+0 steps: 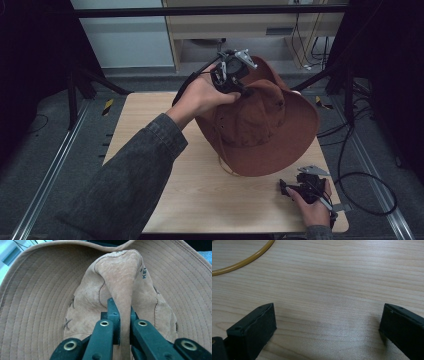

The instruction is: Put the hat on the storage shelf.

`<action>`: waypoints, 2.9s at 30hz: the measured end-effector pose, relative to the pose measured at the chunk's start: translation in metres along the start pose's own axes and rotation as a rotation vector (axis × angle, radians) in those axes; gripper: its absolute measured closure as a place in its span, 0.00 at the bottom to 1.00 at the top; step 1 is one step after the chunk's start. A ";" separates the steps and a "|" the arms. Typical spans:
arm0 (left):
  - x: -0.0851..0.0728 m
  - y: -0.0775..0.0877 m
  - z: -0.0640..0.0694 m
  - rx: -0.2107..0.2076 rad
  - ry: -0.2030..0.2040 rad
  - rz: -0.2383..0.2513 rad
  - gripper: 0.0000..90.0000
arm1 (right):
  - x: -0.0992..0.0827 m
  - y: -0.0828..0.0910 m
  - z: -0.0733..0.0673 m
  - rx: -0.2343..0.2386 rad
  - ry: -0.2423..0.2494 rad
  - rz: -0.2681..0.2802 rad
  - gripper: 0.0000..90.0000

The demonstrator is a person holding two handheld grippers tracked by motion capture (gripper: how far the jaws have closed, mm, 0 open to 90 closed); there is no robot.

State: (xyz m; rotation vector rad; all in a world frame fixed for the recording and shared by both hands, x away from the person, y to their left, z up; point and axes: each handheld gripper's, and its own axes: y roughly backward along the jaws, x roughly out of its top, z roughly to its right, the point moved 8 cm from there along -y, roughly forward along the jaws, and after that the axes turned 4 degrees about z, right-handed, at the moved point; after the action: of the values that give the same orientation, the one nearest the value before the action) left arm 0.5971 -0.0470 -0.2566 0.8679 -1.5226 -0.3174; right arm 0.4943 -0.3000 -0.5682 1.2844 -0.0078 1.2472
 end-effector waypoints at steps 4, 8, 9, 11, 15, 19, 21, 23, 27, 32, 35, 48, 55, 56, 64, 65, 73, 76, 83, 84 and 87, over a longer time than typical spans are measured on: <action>-0.003 -0.003 -0.002 -0.003 0.002 -0.007 0.98 | 0.000 0.000 0.000 0.002 0.000 0.000 0.01; -0.006 -0.007 -0.005 -0.004 0.013 -0.011 0.98 | 0.000 0.000 0.000 0.000 0.000 0.001 0.01; -0.006 -0.008 -0.005 -0.005 0.014 -0.012 0.98 | 0.000 0.000 0.000 0.000 0.001 0.001 0.01; -0.007 -0.011 -0.006 -0.007 0.017 -0.017 0.98 | 0.000 0.000 0.000 0.000 0.000 0.001 0.01; -0.009 -0.015 -0.005 -0.012 0.021 -0.017 0.98 | 0.000 0.000 0.000 0.000 0.000 0.001 0.01; -0.009 -0.017 -0.005 -0.017 0.024 -0.016 0.98 | 0.000 0.000 0.000 0.001 0.000 0.002 0.01; -0.009 -0.019 -0.004 -0.021 0.021 -0.024 0.98 | 0.000 0.000 0.000 0.001 -0.001 0.001 0.01; -0.009 -0.022 -0.003 -0.023 0.023 -0.018 0.98 | 0.000 0.000 0.000 0.001 0.000 0.002 0.01; -0.008 -0.024 -0.002 -0.024 0.023 -0.017 0.97 | 0.000 0.000 0.000 0.001 0.000 0.001 0.01; -0.007 -0.025 -0.001 -0.021 0.027 -0.013 0.96 | 0.000 0.000 0.000 0.000 0.000 0.002 0.01; -0.008 -0.026 -0.001 -0.014 0.028 -0.013 0.94 | 0.000 0.000 0.000 0.000 0.000 0.002 0.01; -0.009 -0.024 -0.005 0.017 0.044 0.010 0.79 | 0.000 0.000 0.000 0.000 0.000 0.002 0.01; -0.009 -0.024 -0.005 0.019 0.046 0.009 0.77 | 0.000 0.000 0.001 -0.002 0.002 0.002 0.01; -0.009 -0.023 -0.005 0.022 0.048 0.010 0.75 | 0.000 0.000 0.001 -0.002 0.002 0.002 0.01; -0.010 -0.018 -0.007 0.056 0.069 0.017 0.57 | 0.000 0.000 0.001 -0.002 0.002 0.001 0.01; -0.010 -0.017 -0.007 0.059 0.070 0.017 0.54 | 0.000 0.000 0.001 -0.002 0.001 0.002 0.01; -0.012 -0.015 -0.004 0.060 0.079 -0.006 0.29 | 0.000 0.000 0.001 -0.002 0.002 0.002 0.01; -0.011 -0.011 -0.004 0.068 0.092 0.001 0.22 | 0.000 0.000 0.001 -0.002 0.002 0.001 0.01; -0.011 0.002 0.001 0.066 0.095 0.019 0.14 | 0.000 0.000 0.001 -0.002 0.002 0.002 0.01; -0.012 0.005 0.002 0.066 0.094 0.018 0.14 | 0.000 0.000 0.001 -0.002 0.002 0.002 0.01; -0.014 0.012 0.004 0.064 0.092 0.034 0.12 | 0.000 0.000 0.001 -0.002 0.001 0.001 0.01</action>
State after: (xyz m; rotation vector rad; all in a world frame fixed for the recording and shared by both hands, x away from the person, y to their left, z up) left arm 0.5877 -0.0306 -0.2591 0.8945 -1.4671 -0.2026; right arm 0.4948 -0.3002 -0.5679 1.2818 -0.0093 1.2489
